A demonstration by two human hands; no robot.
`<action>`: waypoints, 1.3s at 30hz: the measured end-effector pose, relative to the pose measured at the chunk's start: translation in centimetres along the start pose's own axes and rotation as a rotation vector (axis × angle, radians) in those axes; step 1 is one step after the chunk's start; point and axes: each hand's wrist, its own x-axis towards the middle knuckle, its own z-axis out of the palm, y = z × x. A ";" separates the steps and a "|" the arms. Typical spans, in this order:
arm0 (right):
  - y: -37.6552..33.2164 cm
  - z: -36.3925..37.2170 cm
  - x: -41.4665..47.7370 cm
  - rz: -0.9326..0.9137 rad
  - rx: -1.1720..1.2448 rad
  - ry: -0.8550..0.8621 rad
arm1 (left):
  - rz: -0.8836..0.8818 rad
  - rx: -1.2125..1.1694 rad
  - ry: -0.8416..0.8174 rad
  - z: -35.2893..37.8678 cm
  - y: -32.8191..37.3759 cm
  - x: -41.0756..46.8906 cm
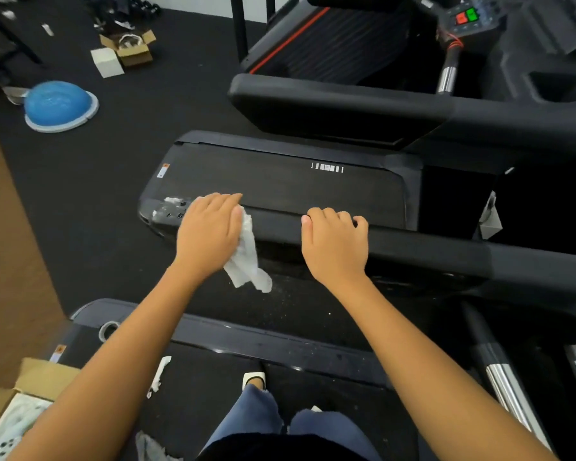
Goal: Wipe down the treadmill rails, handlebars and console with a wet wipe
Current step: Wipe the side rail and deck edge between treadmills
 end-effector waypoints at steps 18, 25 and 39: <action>-0.7 0.9 0.1 0.068 -0.009 0.119 | -0.098 0.019 -0.029 -1.2 -5.1 1.2; -0.7 0.9 0.1 0.073 -0.003 0.122 | -0.076 0.038 0.047 0.3 -0.5 -1.4; -0.7 1.2 0.1 0.079 0.015 0.139 | -0.750 -0.589 0.051 -1.8 -5.8 1.3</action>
